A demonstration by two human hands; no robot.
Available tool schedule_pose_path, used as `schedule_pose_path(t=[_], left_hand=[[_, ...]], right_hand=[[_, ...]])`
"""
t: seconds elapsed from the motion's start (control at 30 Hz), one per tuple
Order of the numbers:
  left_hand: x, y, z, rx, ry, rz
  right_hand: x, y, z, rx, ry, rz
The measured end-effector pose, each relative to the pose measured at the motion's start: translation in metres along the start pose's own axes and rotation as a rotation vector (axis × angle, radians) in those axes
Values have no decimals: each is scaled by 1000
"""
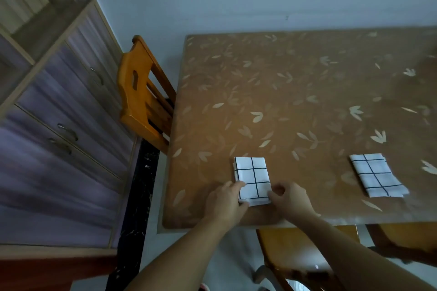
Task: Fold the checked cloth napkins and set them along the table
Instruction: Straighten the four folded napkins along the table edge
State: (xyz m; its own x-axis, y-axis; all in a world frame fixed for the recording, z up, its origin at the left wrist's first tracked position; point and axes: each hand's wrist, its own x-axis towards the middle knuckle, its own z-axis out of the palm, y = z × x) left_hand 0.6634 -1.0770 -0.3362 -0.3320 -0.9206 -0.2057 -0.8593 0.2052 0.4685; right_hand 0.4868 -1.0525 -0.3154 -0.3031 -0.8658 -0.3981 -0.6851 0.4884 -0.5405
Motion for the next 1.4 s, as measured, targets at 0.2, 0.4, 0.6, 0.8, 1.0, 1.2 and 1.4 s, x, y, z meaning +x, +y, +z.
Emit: schedule_pose_path(t=[0.2,0.4,0.6,0.8,1.0,1.2,1.4], left_hand=[[-6,7,-25,109,77,69],[-35,44,-60,161,110,80],[-101,104,-73,191,219,17],[-183,170,-64,208,297,-15],[-234,218,-58,242,330,30],[-270,249,-43,211,325,121],[-296,284,-21,188,360,124]], right_hand=[[-32,-2,-34,-372,119,-134],[-77,11,-83,-473,251,-235],[-130,53,-134,-478,303,-347],[-196,100,-184,-495,358,-380],[-249,140,-213,-471,412,-367],[-298,178,-227,-471,456,-300],[-322,199,-240,-450,442,-291]])
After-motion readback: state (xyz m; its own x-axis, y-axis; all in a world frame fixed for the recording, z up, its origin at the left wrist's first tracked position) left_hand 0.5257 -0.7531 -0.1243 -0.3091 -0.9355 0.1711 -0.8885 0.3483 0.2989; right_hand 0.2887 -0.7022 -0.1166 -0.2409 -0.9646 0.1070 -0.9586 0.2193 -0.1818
